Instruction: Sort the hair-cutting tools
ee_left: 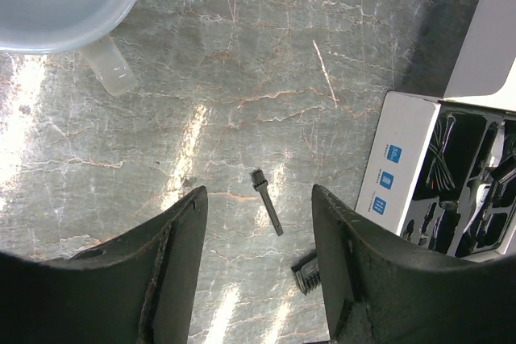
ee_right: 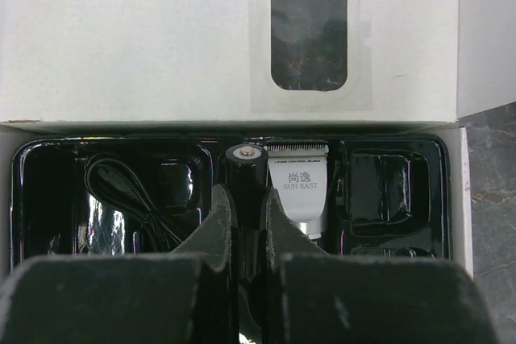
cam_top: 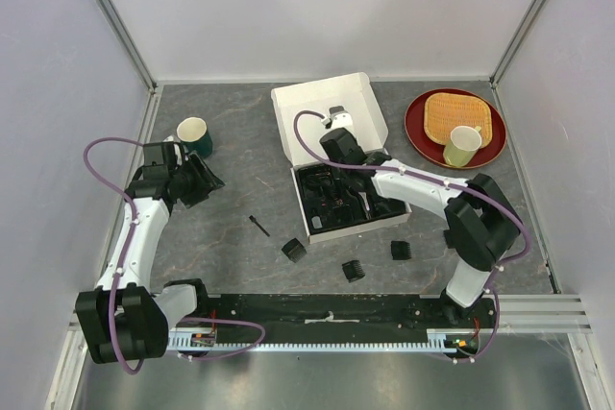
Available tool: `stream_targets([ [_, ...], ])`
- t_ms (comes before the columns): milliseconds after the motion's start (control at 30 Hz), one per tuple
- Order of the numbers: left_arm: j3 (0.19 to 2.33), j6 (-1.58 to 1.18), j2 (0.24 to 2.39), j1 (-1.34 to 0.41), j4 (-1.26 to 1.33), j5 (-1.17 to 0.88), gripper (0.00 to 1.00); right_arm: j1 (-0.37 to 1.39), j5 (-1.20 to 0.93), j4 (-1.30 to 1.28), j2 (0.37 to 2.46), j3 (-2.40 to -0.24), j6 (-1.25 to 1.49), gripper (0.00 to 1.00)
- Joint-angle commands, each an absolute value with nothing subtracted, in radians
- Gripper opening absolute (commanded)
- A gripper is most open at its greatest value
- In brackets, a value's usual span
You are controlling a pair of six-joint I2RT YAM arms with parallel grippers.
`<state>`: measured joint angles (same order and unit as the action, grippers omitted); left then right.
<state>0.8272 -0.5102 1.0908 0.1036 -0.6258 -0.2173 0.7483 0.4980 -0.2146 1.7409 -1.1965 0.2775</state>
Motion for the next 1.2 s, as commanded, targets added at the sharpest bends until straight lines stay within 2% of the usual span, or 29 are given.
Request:
stream_targets([
  [0, 0.822, -0.483, 1.097, 0.109, -0.597, -0.241, 0.61, 0.744, 0.482, -0.140, 1.755, -1.178, 0.291, 0.00],
  [533, 0.819, -0.483, 1.100, 0.109, -0.594, -0.244, 0.61, 0.741, 0.459, -0.140, 1.770, -1.137, 0.325, 0.01],
  [633, 0.819, -0.483, 1.098, 0.109, -0.594, -0.247, 0.61, 0.741, 0.454, -0.147, 1.778, -1.138, 0.330, 0.04],
  [767, 0.819, -0.485, 1.098, 0.109, -0.594, -0.248, 0.61, 0.739, 0.446, -0.167, 1.776, -1.138, 0.353, 0.14],
  [1000, 0.818, -0.483, 1.098, 0.109, -0.595, -0.250, 0.61, 0.739, 0.434, -0.173, 1.773, -1.127, 0.368, 0.17],
  [1167, 0.818, -0.485, 1.097, 0.109, -0.594, -0.252, 0.61, 0.739, 0.433, -0.175, 1.763, -1.124, 0.383, 0.26],
])
